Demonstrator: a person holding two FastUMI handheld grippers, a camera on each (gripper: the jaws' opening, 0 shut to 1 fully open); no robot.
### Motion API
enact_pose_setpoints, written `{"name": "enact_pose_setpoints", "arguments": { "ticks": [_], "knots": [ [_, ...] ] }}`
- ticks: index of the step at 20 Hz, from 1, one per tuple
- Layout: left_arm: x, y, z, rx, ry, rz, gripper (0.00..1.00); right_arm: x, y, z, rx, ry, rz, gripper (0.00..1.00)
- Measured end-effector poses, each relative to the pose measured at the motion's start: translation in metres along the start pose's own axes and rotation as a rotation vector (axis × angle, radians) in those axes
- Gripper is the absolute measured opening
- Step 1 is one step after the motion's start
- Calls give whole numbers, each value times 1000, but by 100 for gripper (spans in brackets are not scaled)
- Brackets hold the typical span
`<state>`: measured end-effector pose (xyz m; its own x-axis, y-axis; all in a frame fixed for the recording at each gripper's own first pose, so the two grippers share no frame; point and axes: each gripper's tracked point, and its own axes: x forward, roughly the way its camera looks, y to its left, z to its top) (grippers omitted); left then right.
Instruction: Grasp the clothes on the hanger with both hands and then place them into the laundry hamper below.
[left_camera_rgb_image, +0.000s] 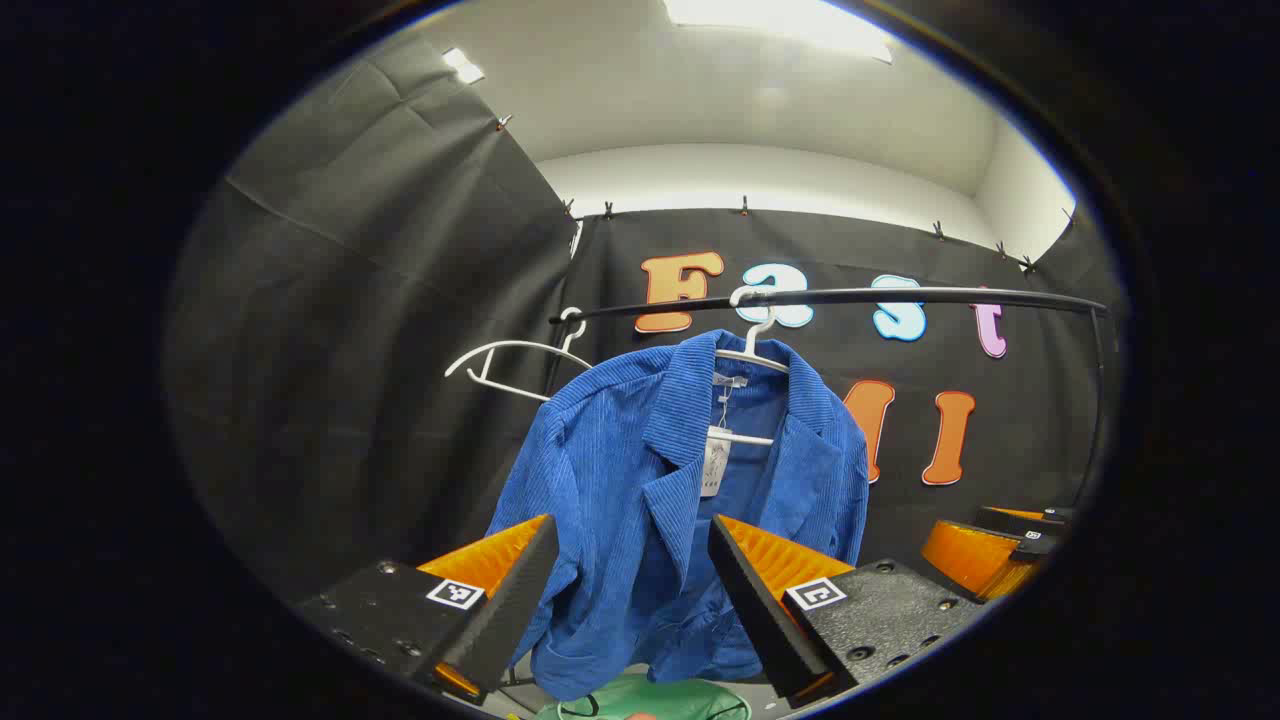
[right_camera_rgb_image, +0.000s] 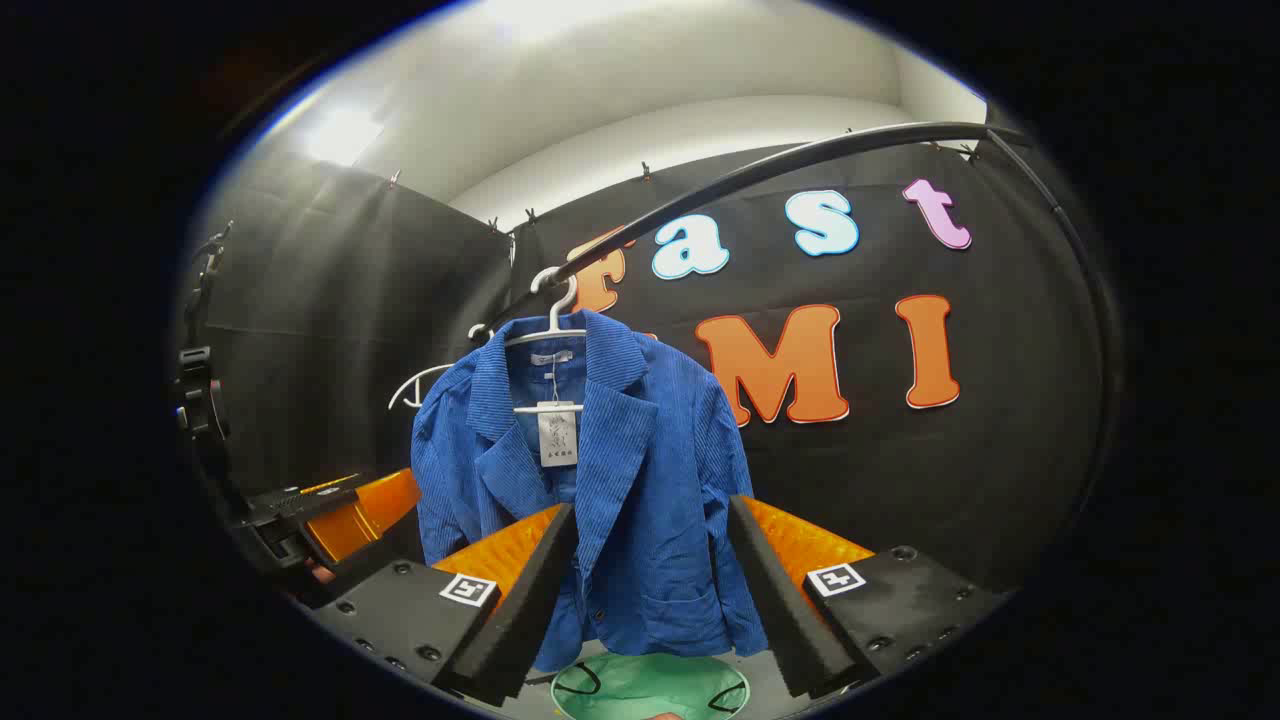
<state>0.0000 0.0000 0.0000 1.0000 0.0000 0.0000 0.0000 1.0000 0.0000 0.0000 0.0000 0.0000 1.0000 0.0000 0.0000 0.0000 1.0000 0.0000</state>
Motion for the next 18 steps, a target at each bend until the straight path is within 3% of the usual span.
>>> {"name": "enact_pose_setpoints", "arguments": {
  "ticks": [2,18],
  "knots": [
    [-2,2,1,3,-3,4,95,-1,1,0,1,-1,1,97],
    [-15,23,14,0,-34,42,92,-10,14,4,2,-14,19,97]
  ]
}}
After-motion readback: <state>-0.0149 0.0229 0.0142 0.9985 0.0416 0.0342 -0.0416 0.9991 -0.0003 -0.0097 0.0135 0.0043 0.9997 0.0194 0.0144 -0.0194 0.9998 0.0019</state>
